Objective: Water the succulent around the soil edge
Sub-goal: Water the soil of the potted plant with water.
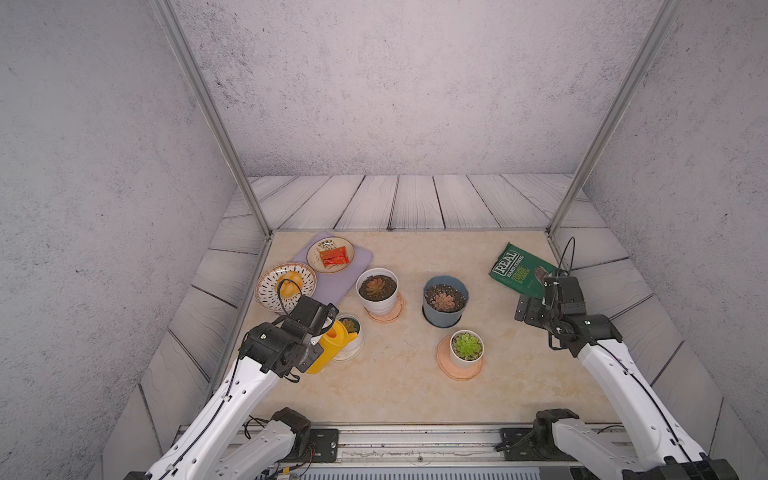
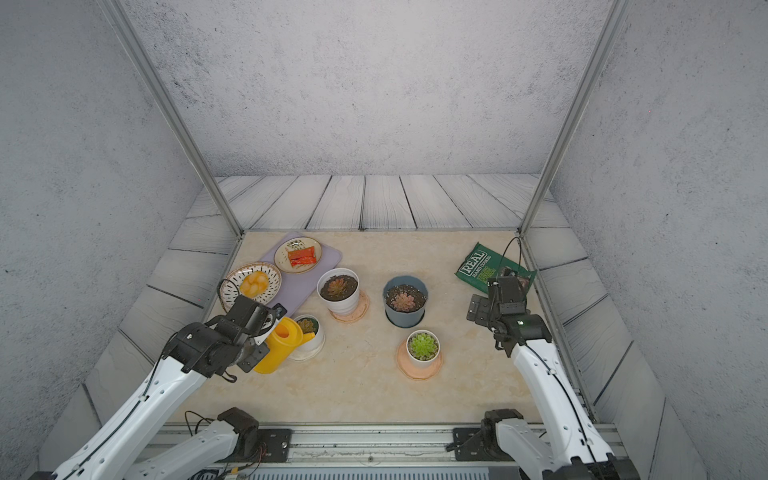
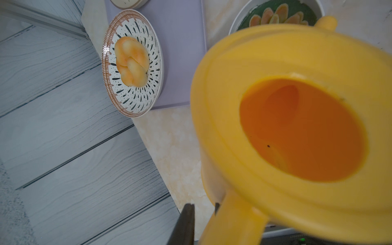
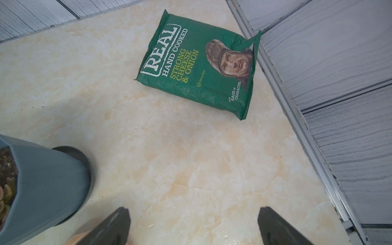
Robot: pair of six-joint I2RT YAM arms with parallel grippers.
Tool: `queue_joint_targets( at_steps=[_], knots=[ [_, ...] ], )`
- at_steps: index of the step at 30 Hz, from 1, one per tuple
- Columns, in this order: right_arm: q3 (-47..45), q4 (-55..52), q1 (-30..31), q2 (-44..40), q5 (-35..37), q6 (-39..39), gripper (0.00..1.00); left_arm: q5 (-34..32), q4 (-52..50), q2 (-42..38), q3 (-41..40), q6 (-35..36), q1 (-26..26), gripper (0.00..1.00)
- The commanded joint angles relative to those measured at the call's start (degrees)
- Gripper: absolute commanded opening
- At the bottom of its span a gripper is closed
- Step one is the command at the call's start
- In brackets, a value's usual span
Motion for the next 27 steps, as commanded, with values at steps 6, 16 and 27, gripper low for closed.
queue_joint_targets(
  at_steps=[6, 16, 27],
  knots=[
    [-0.1, 0.5, 0.2, -0.2, 0.5, -0.2, 0.99, -0.6, 3.4, -0.6, 2.2, -1.1, -0.1, 0.0],
    [-0.2, 0.5, 0.2, -0.5, 0.3, -0.2, 0.99, -3.0, 4.5, 0.0, 2.3, -2.1, -0.1, 0.0],
    [-0.3, 0.5, 0.2, -0.6, 0.2, -0.1, 0.99, -5.1, 4.0, -1.4, 2.6, -3.3, 0.1, 0.0]
  ],
)
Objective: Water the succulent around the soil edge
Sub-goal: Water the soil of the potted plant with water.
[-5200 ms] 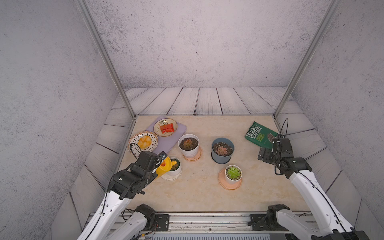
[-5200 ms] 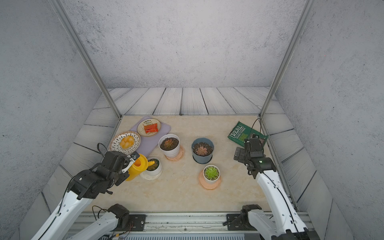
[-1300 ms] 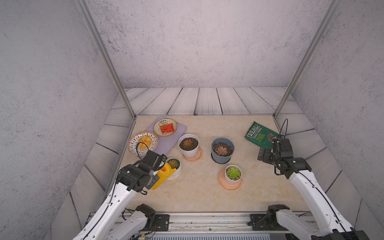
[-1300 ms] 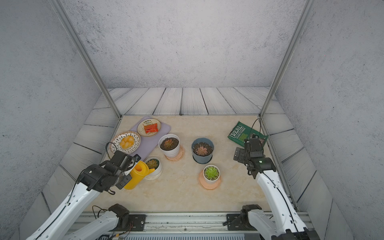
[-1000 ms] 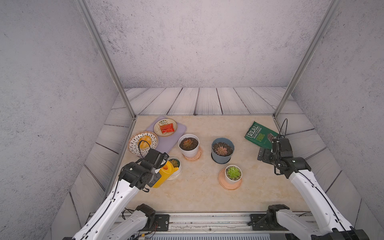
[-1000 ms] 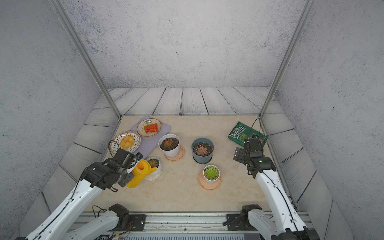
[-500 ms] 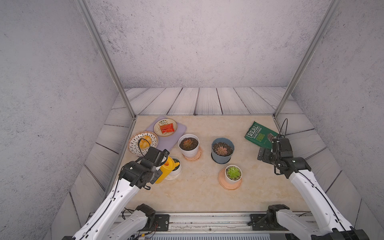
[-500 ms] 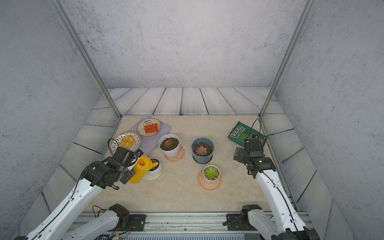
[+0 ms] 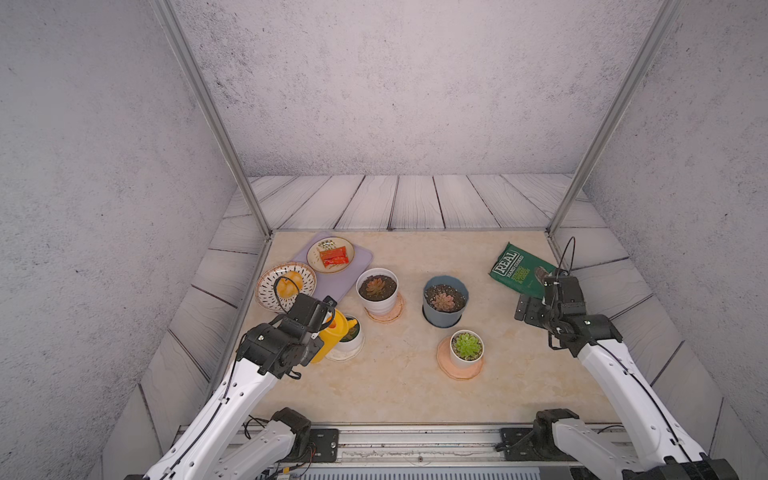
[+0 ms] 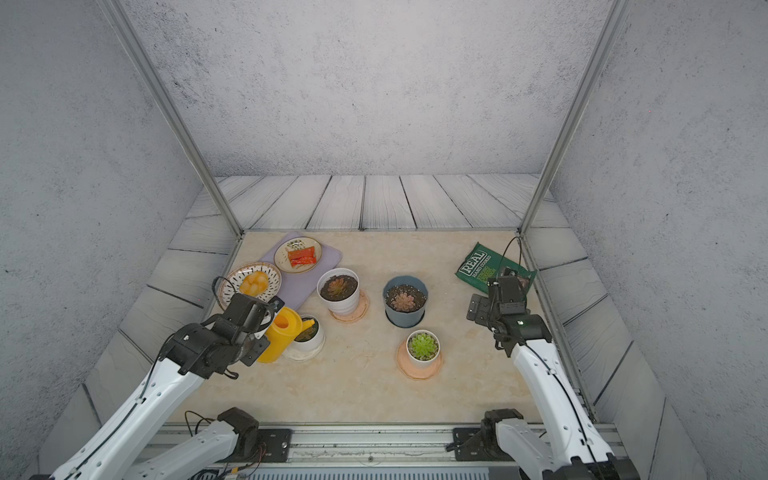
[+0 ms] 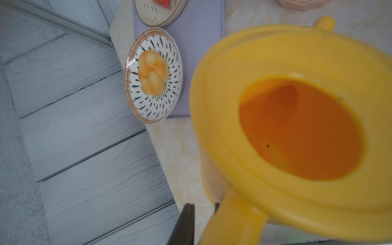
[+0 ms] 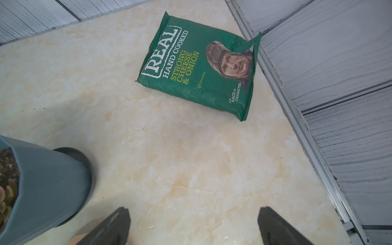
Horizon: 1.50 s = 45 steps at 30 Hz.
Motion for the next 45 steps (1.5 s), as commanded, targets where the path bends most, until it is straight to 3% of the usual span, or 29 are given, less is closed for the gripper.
queue_joint_targets(
  at_steps=[1, 15, 29, 37, 45],
  knots=[
    [-0.3, 0.1, 0.2, -0.6, 0.2, -0.1, 0.99, -2.6, 0.4, -0.5, 2.0, -1.6, 0.1, 0.0],
    [-0.3, 0.1, 0.2, -1.1, -0.1, -0.1, 0.99, -5.6, -0.2, -0.8, 2.7, -3.4, 1.2, 0.0],
    [-1.0, 0.8, 0.2, -2.1, -2.2, -0.8, 0.99, 0.6, 8.3, 4.3, 10.4, -4.0, 1.2, 0.0],
    [-1.3, 1.4, 0.2, -2.7, -2.8, -0.8, 0.99, 1.5, 14.5, 11.9, 15.5, -0.5, 1.1, 0.0],
    [-2.2, 2.4, 0.2, -3.5, -2.5, -0.7, 0.99, -0.1, 21.1, 17.0, 17.4, 7.4, 0.2, 0.0]
  ],
)
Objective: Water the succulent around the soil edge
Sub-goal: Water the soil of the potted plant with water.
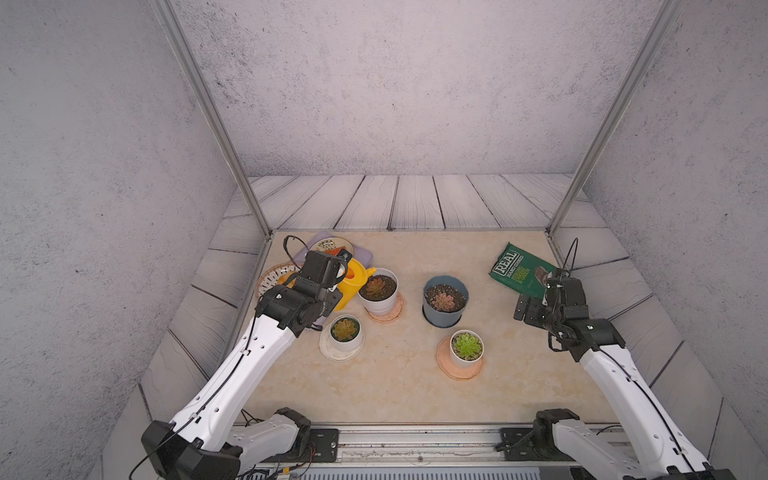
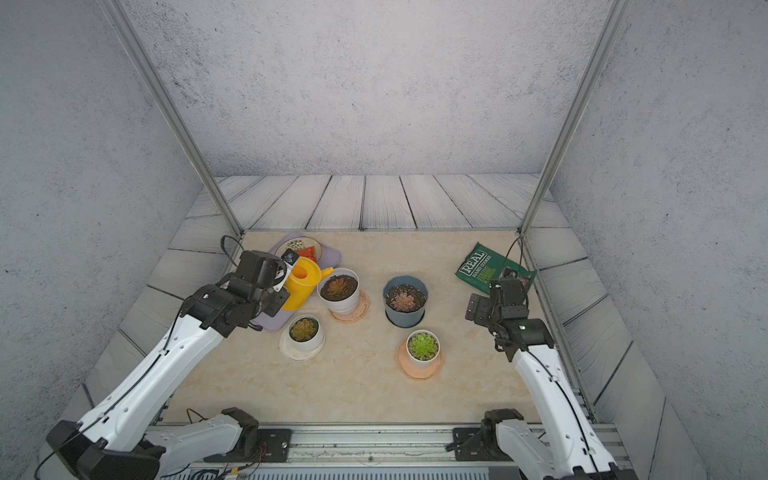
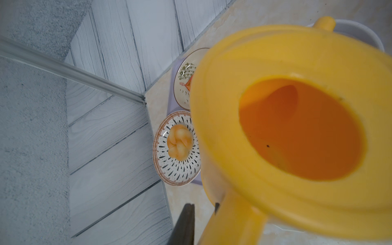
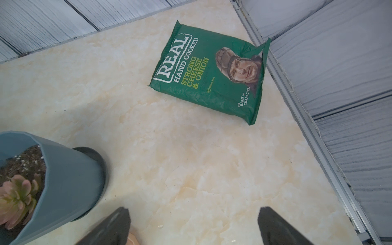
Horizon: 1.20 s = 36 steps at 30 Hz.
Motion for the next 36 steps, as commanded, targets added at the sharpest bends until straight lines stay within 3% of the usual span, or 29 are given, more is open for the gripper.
queue_joint_targets(
  at_steps=[1, 15, 36],
  knots=[
    [-1.2, 0.9, 0.2, -1.3, 0.0, -0.3, 0.99, -2.1, 4.9, 1.3, 2.7, 5.1, -0.5, 0.0],
    [-2.0, 1.6, 0.2, -2.8, 1.2, -0.1, 0.99, -6.9, 7.2, 8.9, 4.5, 16.3, -5.0, 0.0],
    [-1.7, 1.9, 0.2, -2.6, 1.5, -0.5, 0.99, -10.4, 5.7, 14.4, 7.8, 13.4, -5.8, 0.0]
  ],
)
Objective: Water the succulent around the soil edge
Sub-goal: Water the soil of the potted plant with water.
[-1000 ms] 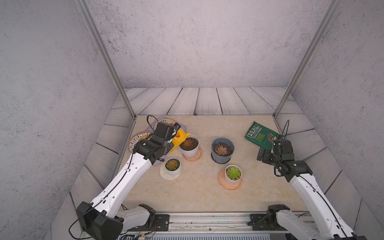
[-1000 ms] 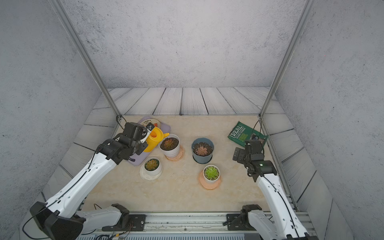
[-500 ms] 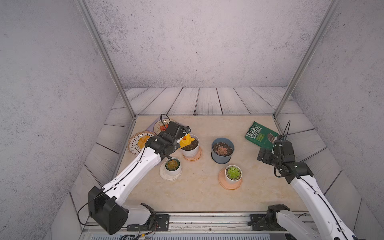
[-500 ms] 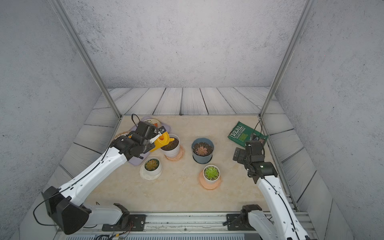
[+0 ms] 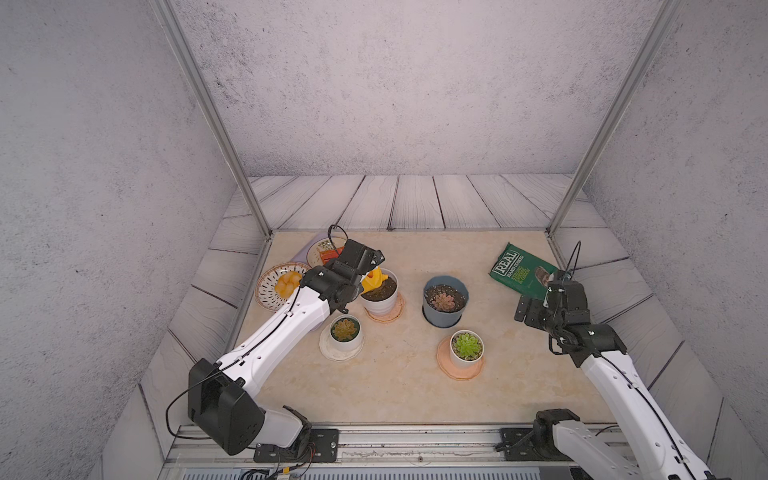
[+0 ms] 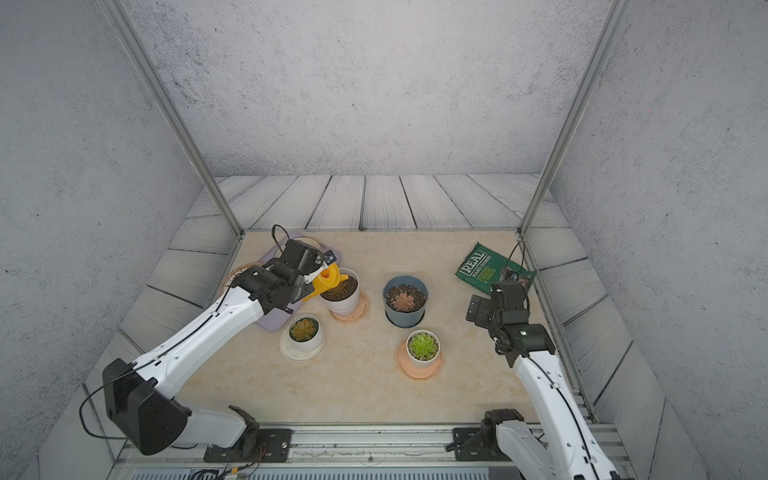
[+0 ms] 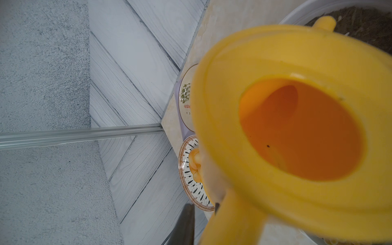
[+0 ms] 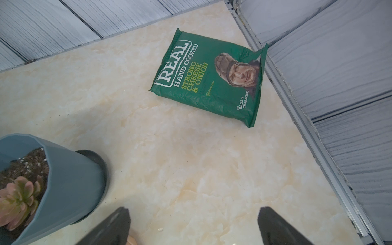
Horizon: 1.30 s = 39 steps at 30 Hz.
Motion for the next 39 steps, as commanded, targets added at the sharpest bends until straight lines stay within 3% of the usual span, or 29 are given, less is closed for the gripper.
queue_joint_targets(
  at_steps=[1, 18, 39],
  knots=[
    [-0.1, 0.5, 0.2, -0.7, 1.3, -0.5, 0.99, -1.8, 0.6, 0.4, 2.5, -2.1, 0.1, 0.0],
    [-0.4, 0.4, 0.2, -1.8, 1.1, -0.4, 0.99, -4.9, -3.0, 1.1, 3.1, -6.2, 2.4, 0.0],
    [-0.7, 0.4, 0.2, -2.3, 0.9, -0.6, 0.99, -6.6, -7.7, -3.3, -1.9, -10.4, 2.8, 0.0]
  ],
)
